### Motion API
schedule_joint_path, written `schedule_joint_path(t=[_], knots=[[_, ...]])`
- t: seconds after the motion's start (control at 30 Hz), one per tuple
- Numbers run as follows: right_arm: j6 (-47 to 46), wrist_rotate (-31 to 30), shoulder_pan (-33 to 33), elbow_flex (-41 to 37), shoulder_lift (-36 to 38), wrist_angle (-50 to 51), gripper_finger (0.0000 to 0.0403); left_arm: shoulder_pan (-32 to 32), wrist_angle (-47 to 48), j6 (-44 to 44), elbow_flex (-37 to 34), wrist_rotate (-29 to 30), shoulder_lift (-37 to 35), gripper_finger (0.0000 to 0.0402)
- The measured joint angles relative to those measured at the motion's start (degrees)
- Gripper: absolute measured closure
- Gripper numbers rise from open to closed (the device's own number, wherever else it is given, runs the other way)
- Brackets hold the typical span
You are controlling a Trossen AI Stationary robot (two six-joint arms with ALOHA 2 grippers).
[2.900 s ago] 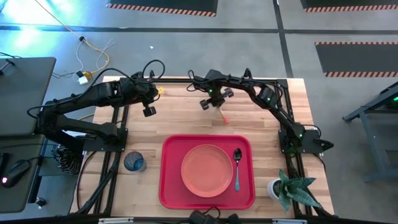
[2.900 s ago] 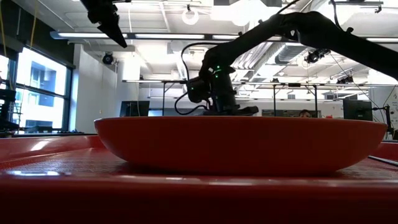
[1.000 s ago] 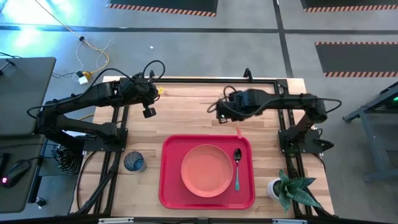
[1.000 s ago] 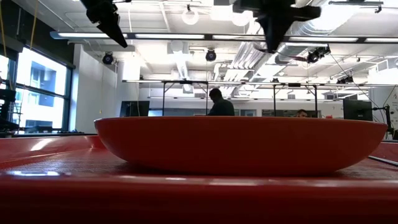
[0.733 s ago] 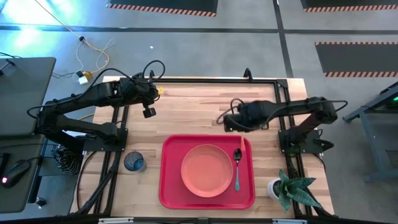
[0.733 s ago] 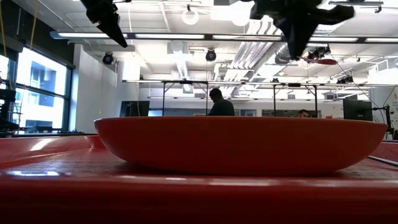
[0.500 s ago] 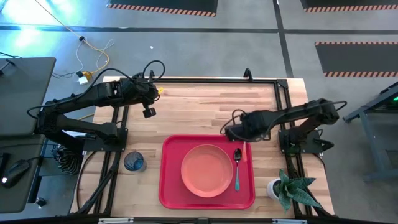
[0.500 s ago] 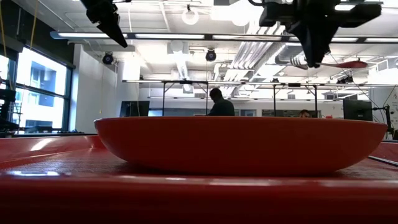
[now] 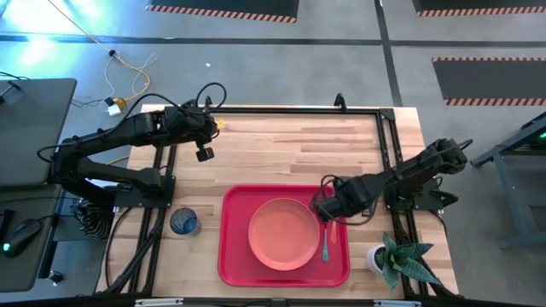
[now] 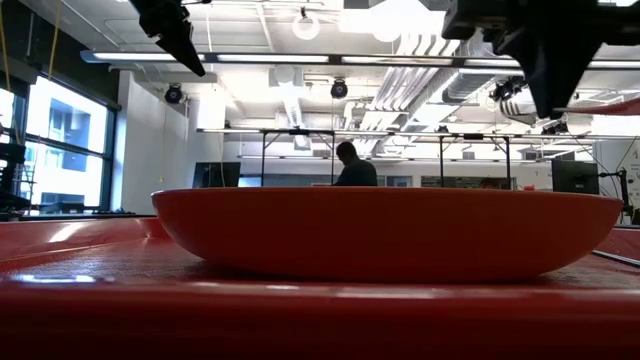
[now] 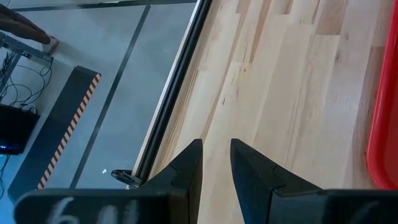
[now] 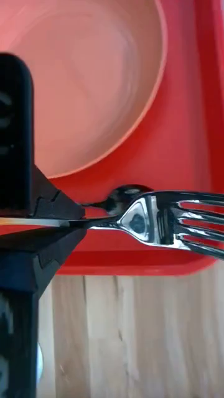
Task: Pick and place plate/cup/fork/spoon on tray
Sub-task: Put the orange fork on the red tray to the right of the blue spoon
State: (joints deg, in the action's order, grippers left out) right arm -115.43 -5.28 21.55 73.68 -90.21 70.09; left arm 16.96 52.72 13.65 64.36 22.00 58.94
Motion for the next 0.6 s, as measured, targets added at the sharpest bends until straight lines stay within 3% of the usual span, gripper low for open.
schedule_joint_path(t=[0.6], knots=[[-0.65,6.93,5.26,-1.48,-8.51,-6.0,0.0403,-0.01,-0.32,0.0,0.0,0.0,0.02,0.0328]])
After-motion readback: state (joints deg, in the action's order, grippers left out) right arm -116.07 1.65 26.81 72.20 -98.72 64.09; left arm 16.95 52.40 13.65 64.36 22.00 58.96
